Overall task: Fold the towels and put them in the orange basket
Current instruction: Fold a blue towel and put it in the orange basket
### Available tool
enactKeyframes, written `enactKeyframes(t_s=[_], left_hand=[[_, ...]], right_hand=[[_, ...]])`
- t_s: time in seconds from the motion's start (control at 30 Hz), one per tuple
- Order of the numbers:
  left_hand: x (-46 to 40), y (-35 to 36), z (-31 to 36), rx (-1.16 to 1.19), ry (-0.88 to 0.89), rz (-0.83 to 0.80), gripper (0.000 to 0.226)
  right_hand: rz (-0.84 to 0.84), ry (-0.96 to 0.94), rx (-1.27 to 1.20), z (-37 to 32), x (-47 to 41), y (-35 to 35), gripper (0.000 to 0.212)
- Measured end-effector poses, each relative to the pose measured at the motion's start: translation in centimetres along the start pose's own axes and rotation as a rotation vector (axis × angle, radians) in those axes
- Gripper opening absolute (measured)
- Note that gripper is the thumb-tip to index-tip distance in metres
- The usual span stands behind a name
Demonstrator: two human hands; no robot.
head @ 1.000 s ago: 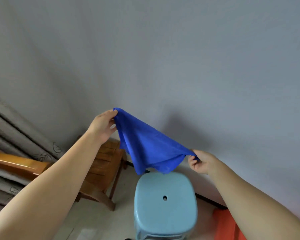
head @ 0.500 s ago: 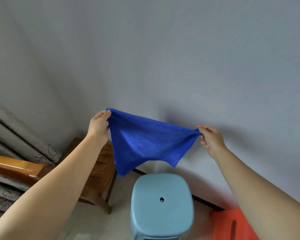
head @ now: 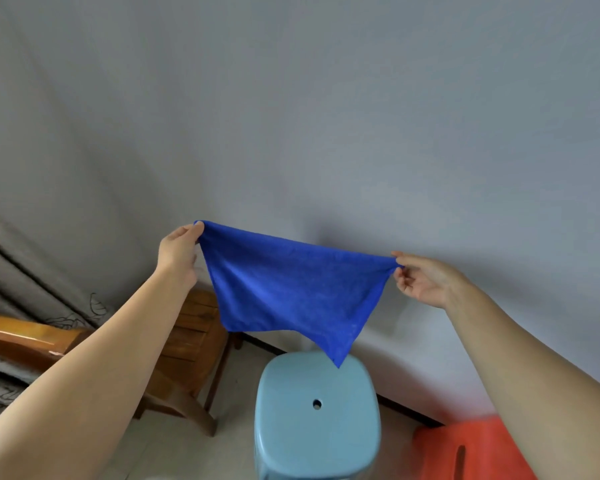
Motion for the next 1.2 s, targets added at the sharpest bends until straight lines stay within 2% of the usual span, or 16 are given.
enactKeyframes(t_s=[0.07, 0.13, 0.23, 0.3, 0.37, 0.57, 0.67, 0.8, 0.93, 1.2], left_hand=[[-0.1, -0.4, -1.2, 0.137, -0.048, 0.007, 0.010], [0.0, -0.3, -2.2, 0.281, -0.075, -0.007, 0.010], [0.3, 0.1, -3.5, 0.357, -0.074, -0.026, 0.013], [0.5, 0.3, -4.1, 0.376, -0.070, -0.045, 0.013], [0.5, 0.4, -4.8, 0.360, -0.066, -0.064, 0.014], [0.8, 1.9, -5.0, 0.409, -0.102, -0.132, 0.013], [1.4, 2.8, -5.0, 0.391, -0.142, -0.162, 0.017], [1.4, 2.4, -7.3, 0.288, -0.226, -0.225, 0.013], [1.4, 1.9, -9.9, 0.206, -0.288, -0.254, 0.018], [-0.8, 4.7, -10.2, 0.094, -0.276, -0.219, 0.023]], right_hand=[[-0.106, -0.047, 0.122, -0.6, 0.6, 1.2, 0.022], [-0.121, -0.093, 0.470, -0.7, 0.9, 1.5, 0.025], [0.035, -0.245, 0.965, -1.8, 0.8, 0.3, 0.011], [0.164, -0.386, 1.084, -3.2, 1.5, -0.6, 0.017], [0.219, -0.474, 1.017, -3.9, 2.9, -1.4, 0.020], [0.077, -0.509, 0.297, -4.0, 6.1, -1.9, 0.012], [0.133, -0.547, 0.136, -3.2, 6.8, -2.6, 0.014], [0.289, -0.561, 0.135, -0.9, 7.6, -4.5, 0.017], [0.359, -0.521, 0.173, 1.4, 7.6, -6.2, 0.019], [0.383, -0.416, 0.176, 1.0, 3.6, -7.7, 0.019]])
Point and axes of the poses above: each hand's wrist, its own x-axis away from the middle knuckle, its own y-axis out of the palm, z = x × y, the point moved 10 cm from there along -x, towards the middle knuckle, and after that the axes turned 3 degrees about -z, right-handed, at the moved point
